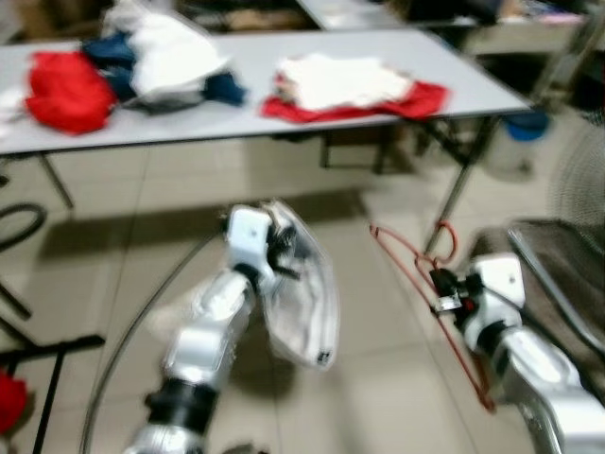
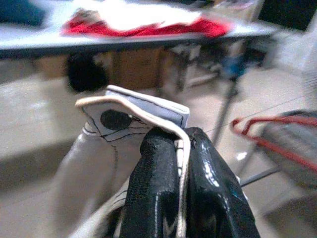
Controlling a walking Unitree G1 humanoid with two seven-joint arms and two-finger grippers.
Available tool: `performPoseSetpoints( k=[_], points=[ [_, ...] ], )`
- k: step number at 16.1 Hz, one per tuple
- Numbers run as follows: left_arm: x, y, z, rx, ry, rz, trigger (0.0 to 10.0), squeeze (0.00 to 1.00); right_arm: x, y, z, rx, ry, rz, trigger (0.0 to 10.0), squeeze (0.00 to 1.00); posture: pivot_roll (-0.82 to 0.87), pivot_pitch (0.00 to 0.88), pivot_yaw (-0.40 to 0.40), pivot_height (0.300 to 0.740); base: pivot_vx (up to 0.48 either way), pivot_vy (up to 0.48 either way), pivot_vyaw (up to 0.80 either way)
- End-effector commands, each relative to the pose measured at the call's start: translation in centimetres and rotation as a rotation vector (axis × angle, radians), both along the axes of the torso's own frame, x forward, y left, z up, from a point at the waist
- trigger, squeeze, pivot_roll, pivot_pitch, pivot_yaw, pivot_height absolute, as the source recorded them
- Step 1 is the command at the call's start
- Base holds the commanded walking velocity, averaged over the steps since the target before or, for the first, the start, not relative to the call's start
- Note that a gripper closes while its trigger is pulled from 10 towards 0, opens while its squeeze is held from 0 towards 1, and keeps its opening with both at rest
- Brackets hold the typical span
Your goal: Hang hanger
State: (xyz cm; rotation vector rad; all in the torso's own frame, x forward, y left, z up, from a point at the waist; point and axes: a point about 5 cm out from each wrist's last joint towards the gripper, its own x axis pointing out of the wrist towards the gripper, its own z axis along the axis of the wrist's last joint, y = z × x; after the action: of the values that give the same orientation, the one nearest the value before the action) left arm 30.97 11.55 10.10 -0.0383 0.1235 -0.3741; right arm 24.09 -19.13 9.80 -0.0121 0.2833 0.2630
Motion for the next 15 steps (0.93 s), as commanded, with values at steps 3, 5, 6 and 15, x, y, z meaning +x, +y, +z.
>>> performPoseSetpoints(
  k=[3, 5, 6, 15],
  points=[
    [0.0, -0.7, 0.5, 0.024, -0.029, -0.035, 10.0, 0.0, -0.4, -0.7, -0.2, -0.012, 0.016, 0.0, 10.0, 0.0, -0.17, 0.052, 0.009, 0.74, 0.0, 0.0, 0.0],
    [-0.2, -0.8, 0.4, 0.107, -0.036, -0.108, 4.2, 0.0, -0.6, -0.4, -0.1, 0.007, 0.032, 0.06, 10.0, 0.0, -0.17, 0.053, 0.003, 0.74, 0.0, 0.0, 0.0],
    [-0.1, -0.7, 0.3, 0.186, -0.046, -0.157, 0.0, 0.0, -0.9, -0.3, -0.1, 0.015, 0.05, 0.118, 10.0, 0.0, -0.17, 0.053, 0.003, 0.74, 0.0, 0.0, 0.0],
    [2.3, -0.8, 2.9, 0.31, -0.184, -0.273, 0.0, 0.0, -3.1, -0.4, -0.1, 0.161, 0.214, 0.382, 10.0, 0.0, -0.17, 0.059, 0.004, 0.74, 0.0, 0.0, 0.0]
  ],
)
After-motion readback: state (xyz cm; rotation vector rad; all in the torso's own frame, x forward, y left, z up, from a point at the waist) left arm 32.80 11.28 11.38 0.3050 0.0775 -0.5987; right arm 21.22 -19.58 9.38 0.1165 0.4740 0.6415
